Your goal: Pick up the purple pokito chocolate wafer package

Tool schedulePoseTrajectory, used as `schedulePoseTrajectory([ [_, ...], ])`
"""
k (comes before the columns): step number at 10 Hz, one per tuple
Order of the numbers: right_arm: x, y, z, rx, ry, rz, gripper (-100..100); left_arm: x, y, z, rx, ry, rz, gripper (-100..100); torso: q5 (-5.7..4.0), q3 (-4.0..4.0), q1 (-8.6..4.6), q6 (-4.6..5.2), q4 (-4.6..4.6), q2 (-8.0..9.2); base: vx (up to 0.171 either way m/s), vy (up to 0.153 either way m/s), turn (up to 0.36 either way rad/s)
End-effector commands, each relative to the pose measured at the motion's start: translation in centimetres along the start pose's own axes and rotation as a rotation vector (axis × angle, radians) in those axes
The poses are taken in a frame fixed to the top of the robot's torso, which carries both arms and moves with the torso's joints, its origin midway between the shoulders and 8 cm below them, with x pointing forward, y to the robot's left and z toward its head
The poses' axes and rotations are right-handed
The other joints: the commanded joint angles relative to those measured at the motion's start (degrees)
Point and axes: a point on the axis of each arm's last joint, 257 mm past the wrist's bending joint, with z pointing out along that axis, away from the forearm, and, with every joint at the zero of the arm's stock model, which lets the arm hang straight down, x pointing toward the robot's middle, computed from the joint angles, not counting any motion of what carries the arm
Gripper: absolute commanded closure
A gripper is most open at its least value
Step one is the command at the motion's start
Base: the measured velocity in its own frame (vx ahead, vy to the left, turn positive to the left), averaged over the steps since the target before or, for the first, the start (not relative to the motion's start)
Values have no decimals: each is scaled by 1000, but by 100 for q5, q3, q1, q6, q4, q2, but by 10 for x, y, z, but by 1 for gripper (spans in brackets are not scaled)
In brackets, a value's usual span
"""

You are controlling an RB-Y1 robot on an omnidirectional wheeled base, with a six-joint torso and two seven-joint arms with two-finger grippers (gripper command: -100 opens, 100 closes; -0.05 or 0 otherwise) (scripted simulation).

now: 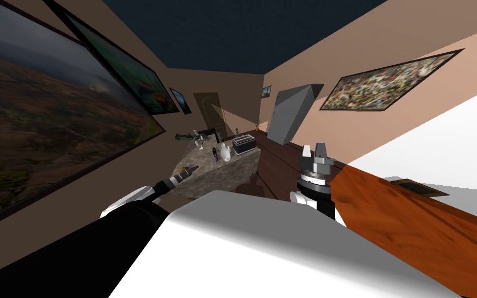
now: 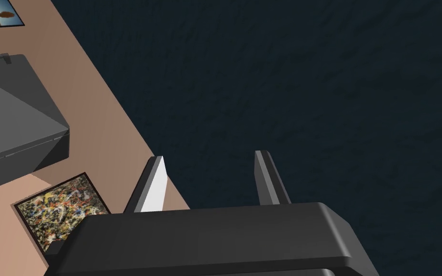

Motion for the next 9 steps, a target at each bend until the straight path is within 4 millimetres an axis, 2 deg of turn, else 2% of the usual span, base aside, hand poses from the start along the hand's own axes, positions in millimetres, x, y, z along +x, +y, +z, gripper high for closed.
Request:
schedulePoseTrajectory([
  [1,0,0,0,0,0,0,0,-1,21,-16,-62,50,-4,-100,0,0,0,0,0,0,47,-44,-175],
  [2,0,0,0,0,0,0,0,-2,20,-15,-62,53,0,-100,-1,-3,-5,4,-1,-5,41,-31,-94],
  [5,0,0,0,0,0,0,0,-4,52,-41,-160,139,-12,-100,0,-5,-2,0,-2,-9,60,-41,-149],
  [6,0,0,0,0,0,0,0,-5,54,-42,-167,140,-12,-100,-2,-8,-9,4,-3,-14,55,-44,-96],
  [9,0,0,0,0,0,0,0,-4,78,-66,-255,226,-36,-100,-1,-7,-7,-2,-3,-11,69,-42,-149],
])
